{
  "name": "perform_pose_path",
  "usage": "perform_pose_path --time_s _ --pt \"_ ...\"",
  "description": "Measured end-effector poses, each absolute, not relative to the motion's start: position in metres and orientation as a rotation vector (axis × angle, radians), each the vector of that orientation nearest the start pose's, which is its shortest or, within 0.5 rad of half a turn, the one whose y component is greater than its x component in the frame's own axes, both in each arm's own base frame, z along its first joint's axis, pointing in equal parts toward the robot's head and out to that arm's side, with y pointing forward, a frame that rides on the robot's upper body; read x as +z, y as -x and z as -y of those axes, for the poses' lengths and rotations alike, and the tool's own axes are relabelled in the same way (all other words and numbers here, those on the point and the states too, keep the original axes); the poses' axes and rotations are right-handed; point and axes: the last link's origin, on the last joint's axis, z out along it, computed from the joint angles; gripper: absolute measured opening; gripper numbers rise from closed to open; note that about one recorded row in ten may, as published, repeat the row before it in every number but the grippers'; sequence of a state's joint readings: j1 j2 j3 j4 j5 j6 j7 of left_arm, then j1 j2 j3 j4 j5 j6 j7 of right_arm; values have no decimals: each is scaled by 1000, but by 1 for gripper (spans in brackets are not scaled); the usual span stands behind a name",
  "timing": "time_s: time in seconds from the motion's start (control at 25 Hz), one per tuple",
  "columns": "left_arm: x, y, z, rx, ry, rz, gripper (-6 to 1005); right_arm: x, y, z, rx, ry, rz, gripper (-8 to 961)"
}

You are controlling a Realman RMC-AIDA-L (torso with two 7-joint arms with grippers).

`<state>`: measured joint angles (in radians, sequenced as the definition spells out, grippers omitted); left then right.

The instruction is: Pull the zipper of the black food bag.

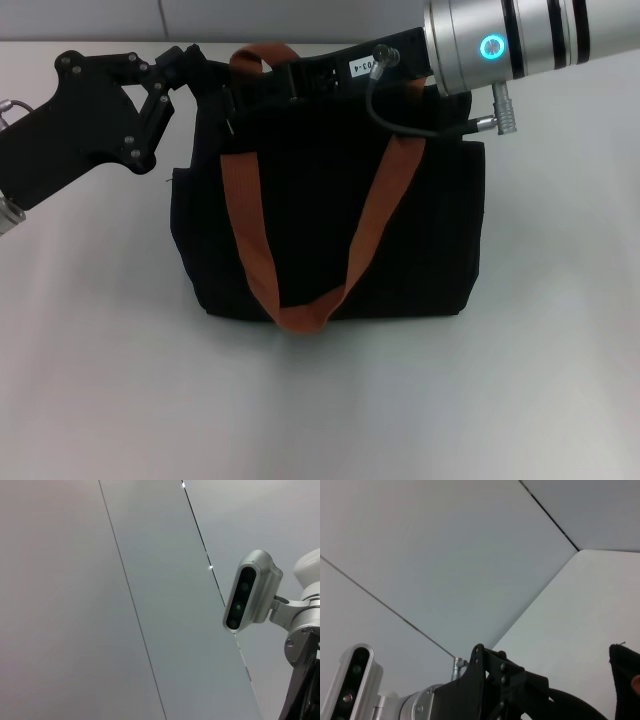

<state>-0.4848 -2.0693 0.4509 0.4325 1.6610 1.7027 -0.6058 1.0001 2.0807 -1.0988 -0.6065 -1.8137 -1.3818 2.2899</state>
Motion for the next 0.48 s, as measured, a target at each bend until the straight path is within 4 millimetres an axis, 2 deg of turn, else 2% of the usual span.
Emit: perform_pose_path --time_s 0.48 --pt "32 264 -317 -1018 2201 -77 9 -56 -64 -394 592 2996 -1244 536"
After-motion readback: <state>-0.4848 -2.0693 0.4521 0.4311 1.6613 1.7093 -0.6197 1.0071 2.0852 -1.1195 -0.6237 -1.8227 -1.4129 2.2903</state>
